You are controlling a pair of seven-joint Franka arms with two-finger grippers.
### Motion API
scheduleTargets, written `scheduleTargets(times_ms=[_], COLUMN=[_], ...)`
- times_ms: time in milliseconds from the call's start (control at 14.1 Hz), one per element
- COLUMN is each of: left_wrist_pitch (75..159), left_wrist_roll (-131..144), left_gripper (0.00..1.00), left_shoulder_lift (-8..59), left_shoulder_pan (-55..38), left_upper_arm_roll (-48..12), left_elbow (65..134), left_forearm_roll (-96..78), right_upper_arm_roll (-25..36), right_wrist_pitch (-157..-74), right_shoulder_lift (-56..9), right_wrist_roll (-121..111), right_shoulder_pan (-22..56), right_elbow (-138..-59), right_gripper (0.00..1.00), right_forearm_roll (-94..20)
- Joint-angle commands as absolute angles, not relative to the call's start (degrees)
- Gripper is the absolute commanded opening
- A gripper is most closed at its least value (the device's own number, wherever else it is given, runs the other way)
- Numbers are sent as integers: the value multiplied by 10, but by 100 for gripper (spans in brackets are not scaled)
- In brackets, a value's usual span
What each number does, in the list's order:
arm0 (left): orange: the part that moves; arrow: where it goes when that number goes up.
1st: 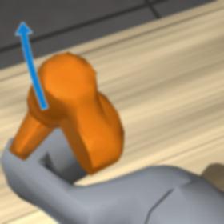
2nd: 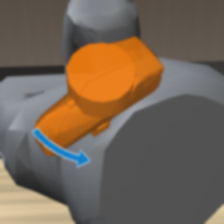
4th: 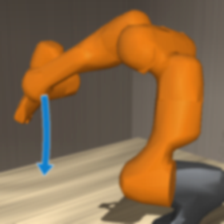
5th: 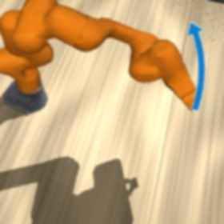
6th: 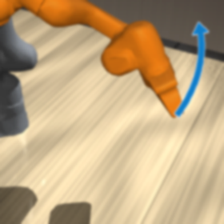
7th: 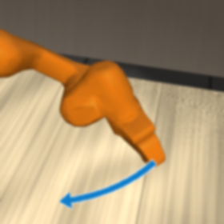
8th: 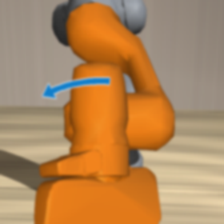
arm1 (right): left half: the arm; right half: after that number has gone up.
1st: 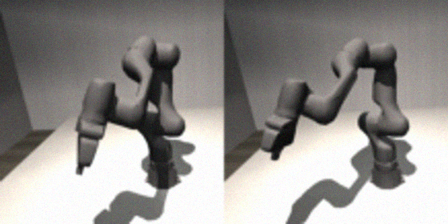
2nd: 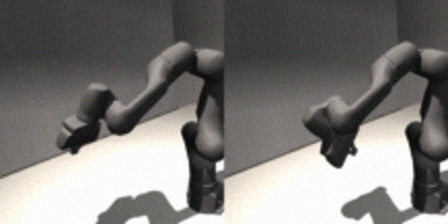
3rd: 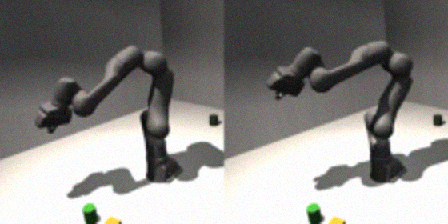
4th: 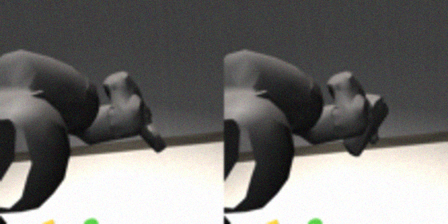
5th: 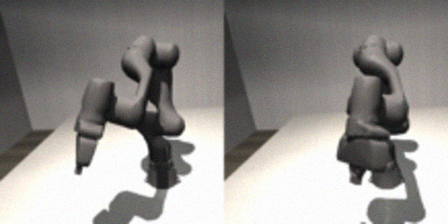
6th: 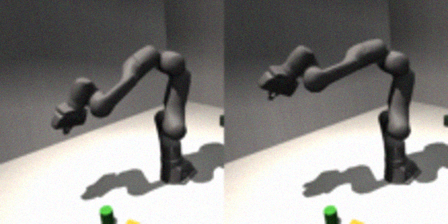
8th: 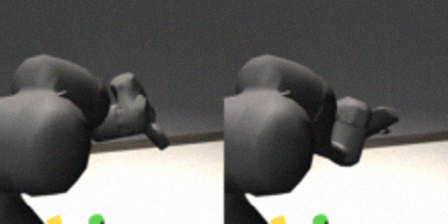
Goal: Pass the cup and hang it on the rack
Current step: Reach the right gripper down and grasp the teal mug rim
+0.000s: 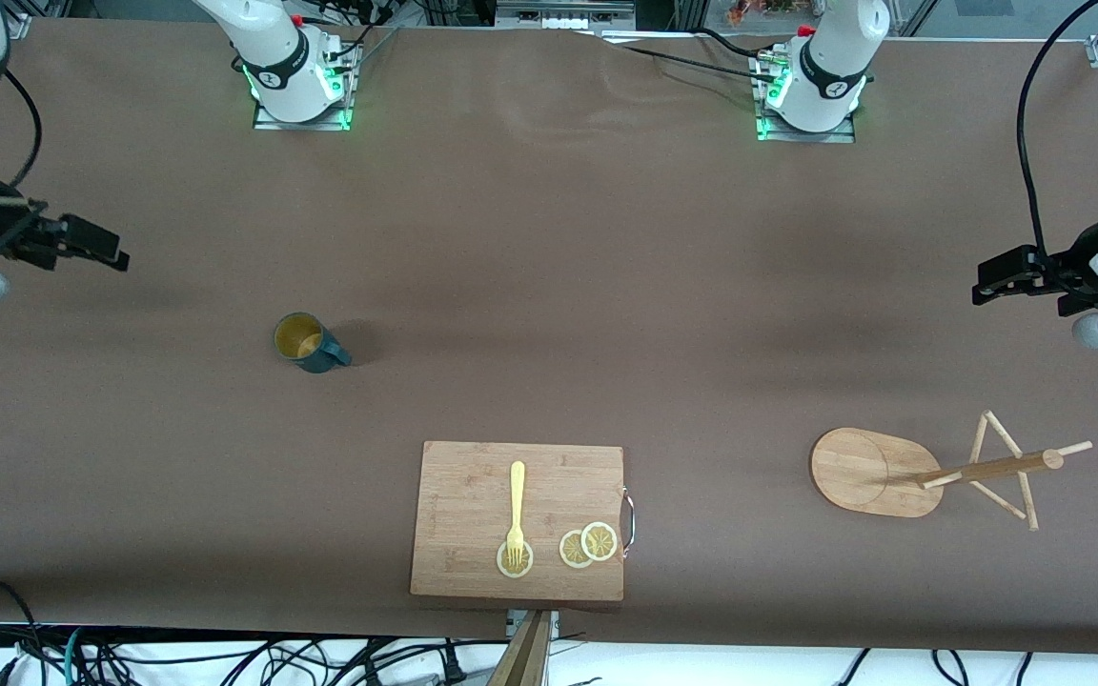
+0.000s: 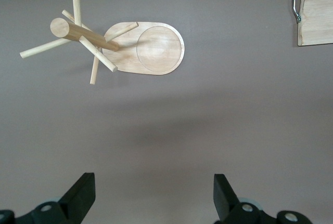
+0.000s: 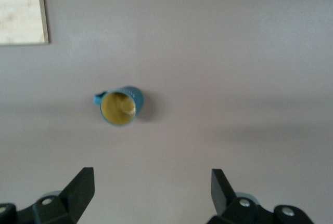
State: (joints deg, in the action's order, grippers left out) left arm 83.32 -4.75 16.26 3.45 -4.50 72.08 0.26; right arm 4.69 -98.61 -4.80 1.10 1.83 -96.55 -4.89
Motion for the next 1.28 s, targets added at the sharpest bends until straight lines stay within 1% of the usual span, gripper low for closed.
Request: scheduleTargets(times_ms=[0, 142, 213, 285, 427, 498, 854, 996, 1067, 1209], left_wrist_pitch=[831, 832, 832, 832, 831, 831, 831, 832, 831, 832], left_wrist_roll=[-45, -45, -45, -45, -45, -45, -45, -45, -45, -45], left_gripper=[100, 100, 100, 100, 100, 100, 100, 100, 100, 100], left_shoulder_lift=[168, 168, 168, 168, 168, 168, 168, 168, 168, 168], left_shoulder_pan=[34, 34, 34, 34, 35, 34, 35, 34, 34, 35], left_upper_arm_roll=[-43, -43, -43, -43, -43, -43, -43, -43, -43, -43], left_elbow=[708, 708, 708, 708, 708, 708, 708, 708, 708, 708], left_forearm_roll=[-9, -9, -9, -9, -9, -9, -9, -9, -9, -9], right_upper_arm_roll=[40, 34, 33, 32, 32, 32, 32, 31, 31, 31], right_wrist_pitch=[-1067, -1099, -1099, -1108, -1138, -1168, -1347, -1440, -1470, -1482], right_shoulder_lift=[-44, -52, -64, -68, -83, -89, -83, -92, -104, -119], right_wrist_roll=[87, 94, 112, 168, 184, 184, 198, 206, 219, 240], right_shoulder_pan=[26, 40, 67, 73, 76, 77, 89, 91, 97, 106], right_elbow=[-1038, -1070, -1075, -1091, -1108, -1125, -1265, -1314, -1323, -1324], right_gripper=[99, 99, 99, 99, 99, 99, 99, 98, 98, 97], right_forearm_roll=[-59, -52, -45, -44, -43, -43, -43, -44, -44, -44])
